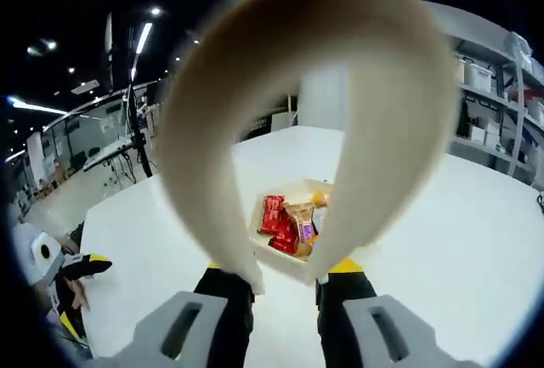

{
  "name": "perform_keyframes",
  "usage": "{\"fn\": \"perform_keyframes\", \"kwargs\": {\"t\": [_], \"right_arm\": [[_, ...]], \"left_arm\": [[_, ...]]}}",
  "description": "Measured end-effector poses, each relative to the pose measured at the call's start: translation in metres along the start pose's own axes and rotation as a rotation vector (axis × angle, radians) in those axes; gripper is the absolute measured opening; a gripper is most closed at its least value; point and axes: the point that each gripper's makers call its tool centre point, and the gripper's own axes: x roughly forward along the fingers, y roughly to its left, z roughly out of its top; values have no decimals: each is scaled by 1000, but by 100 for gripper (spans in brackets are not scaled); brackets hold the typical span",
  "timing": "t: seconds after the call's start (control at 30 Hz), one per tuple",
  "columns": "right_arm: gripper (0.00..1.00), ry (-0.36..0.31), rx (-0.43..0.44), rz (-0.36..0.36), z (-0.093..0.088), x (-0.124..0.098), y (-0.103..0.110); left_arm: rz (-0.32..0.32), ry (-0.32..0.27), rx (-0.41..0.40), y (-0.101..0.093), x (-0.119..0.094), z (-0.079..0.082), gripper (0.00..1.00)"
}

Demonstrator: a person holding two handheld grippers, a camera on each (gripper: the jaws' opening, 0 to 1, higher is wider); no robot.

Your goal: Place the target food into the container with the food tongs after gripping and lifting it, then release it inside without dropping or visibly crushing the food.

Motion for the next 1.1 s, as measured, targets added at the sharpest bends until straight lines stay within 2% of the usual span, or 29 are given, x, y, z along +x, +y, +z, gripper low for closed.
{"fn": "perform_keyframes", "kwargs": {"t": [0.3,0.53,0.73,1.1], "right_arm": [[22,-12,-5,21,0,-16,16],[22,-7,6,22,-4,-29,20],[22,-3,23,32,-17,-45,28],[22,20,14,57,-44,-55,39]], "left_arm": [[-6,14,7,-2,0,-2,93],[-12,28,11,-3,0,-4,93],[-18,46,13,-4,1,-7,93],[-24,64,20,-4,2,-9,93]]}}
